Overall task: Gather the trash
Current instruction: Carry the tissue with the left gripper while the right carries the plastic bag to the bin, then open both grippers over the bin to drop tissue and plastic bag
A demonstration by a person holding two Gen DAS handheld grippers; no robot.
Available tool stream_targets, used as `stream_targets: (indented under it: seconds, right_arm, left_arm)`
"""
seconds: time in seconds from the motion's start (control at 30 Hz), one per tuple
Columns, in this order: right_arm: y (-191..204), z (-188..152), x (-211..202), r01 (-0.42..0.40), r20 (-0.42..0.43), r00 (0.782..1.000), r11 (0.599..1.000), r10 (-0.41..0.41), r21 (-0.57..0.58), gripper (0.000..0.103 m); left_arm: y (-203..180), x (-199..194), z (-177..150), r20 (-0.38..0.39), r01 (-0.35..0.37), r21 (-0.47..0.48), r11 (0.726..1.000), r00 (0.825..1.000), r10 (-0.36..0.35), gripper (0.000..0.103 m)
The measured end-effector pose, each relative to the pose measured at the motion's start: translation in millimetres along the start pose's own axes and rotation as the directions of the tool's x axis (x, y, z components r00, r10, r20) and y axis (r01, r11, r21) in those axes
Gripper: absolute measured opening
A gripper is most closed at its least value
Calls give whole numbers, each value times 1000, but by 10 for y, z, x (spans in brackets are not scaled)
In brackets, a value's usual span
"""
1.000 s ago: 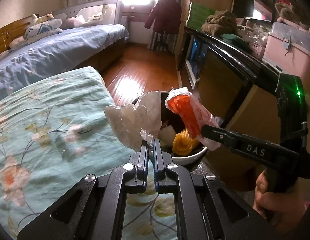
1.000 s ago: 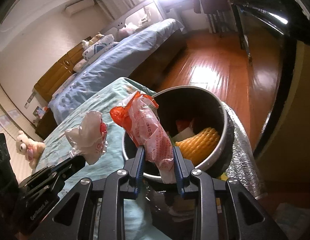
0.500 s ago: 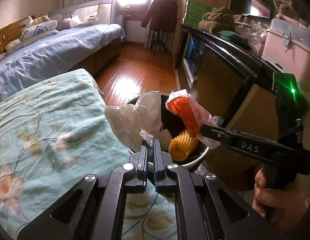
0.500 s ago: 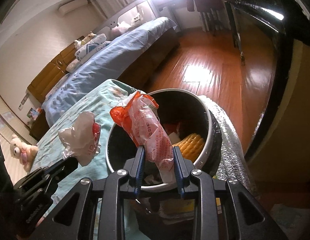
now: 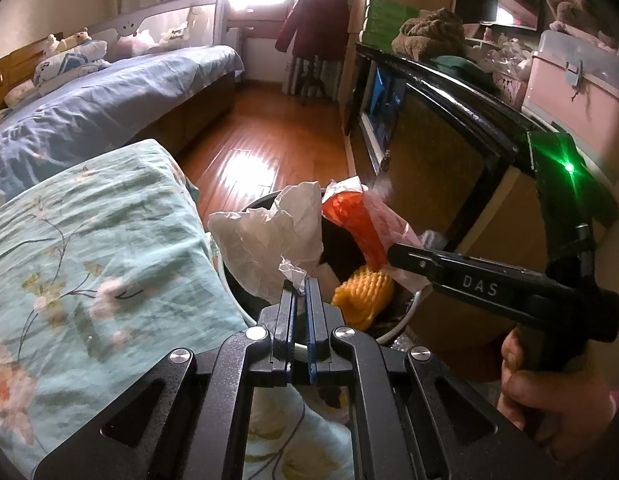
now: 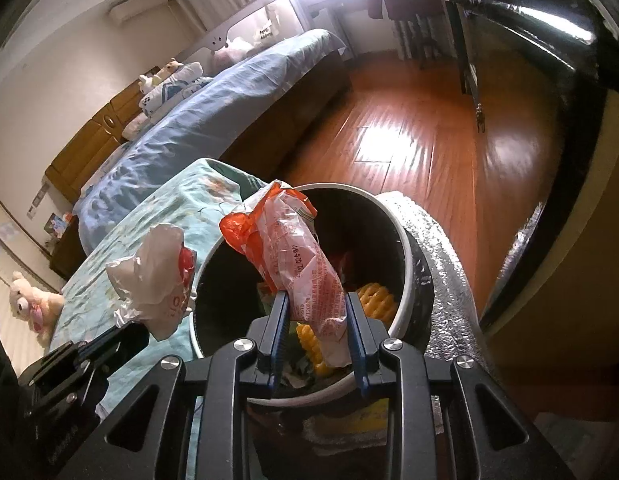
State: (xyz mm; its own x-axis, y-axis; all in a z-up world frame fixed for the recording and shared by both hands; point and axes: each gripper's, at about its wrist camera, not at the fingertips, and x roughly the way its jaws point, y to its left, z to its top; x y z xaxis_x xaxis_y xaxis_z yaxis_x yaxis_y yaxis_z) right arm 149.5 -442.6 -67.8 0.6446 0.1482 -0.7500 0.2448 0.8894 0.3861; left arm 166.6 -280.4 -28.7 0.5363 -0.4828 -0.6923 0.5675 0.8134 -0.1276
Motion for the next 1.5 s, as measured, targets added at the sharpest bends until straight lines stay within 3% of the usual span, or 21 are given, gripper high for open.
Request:
stream_targets:
  seconds: [1.5]
  right_arm:
    - [19,165,214,38,-36,999,999,-38,-7,31]
  left_arm:
    - [31,281,97,-46,-9,2,1000,999,9,4]
